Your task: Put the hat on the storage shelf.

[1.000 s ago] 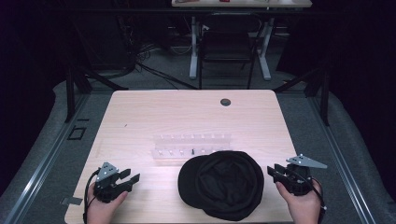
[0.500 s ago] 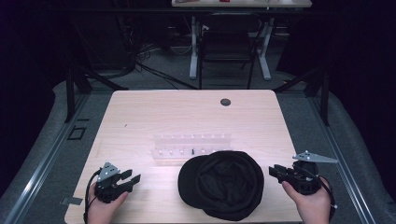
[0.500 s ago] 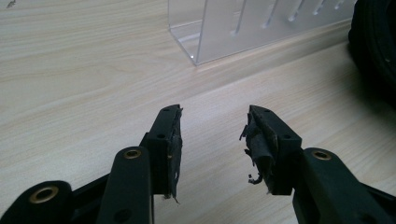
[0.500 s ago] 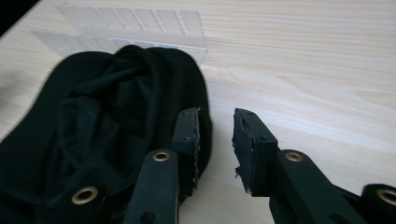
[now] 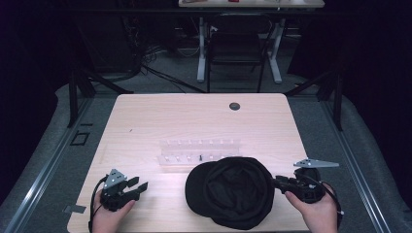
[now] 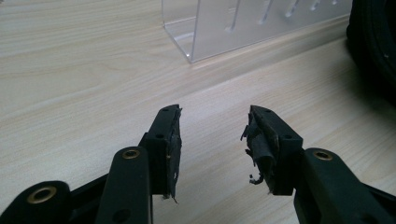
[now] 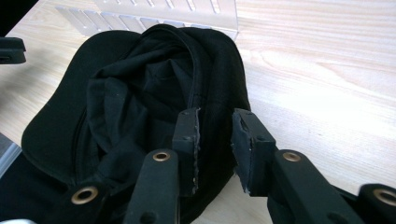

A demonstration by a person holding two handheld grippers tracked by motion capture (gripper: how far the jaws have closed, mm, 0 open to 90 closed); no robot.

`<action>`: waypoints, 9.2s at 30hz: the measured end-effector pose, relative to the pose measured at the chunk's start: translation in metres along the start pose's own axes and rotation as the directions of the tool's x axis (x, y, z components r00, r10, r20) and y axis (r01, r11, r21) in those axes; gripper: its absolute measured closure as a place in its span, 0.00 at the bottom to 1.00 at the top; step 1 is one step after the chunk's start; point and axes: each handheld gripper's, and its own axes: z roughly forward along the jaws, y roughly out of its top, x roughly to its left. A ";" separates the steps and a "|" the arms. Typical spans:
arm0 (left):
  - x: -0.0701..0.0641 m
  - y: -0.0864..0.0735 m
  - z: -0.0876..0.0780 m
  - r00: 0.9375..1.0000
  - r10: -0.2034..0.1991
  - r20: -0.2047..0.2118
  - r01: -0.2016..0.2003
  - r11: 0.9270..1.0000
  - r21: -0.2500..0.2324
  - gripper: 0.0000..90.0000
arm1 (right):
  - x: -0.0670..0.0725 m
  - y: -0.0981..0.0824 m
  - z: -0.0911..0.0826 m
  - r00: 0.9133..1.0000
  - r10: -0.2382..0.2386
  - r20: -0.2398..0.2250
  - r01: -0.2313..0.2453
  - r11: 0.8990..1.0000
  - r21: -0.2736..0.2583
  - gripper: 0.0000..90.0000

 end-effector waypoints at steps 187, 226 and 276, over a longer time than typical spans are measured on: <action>0.002 -0.002 0.006 0.999 -0.036 0.017 0.036 0.999 -0.002 0.59 | 0.049 0.179 -0.074 0.899 0.201 -0.388 -0.190 0.980 0.067 0.98; 0.003 -0.001 0.006 0.999 -0.031 0.023 0.031 1.000 -0.001 0.59 | 0.054 0.208 -0.041 0.894 0.220 -0.390 -0.224 0.974 0.034 0.98; 0.000 0.002 0.007 0.999 -0.026 0.033 0.026 1.000 -0.015 0.59 | 0.066 0.224 0.005 0.898 0.244 -0.366 -0.248 0.968 0.036 0.98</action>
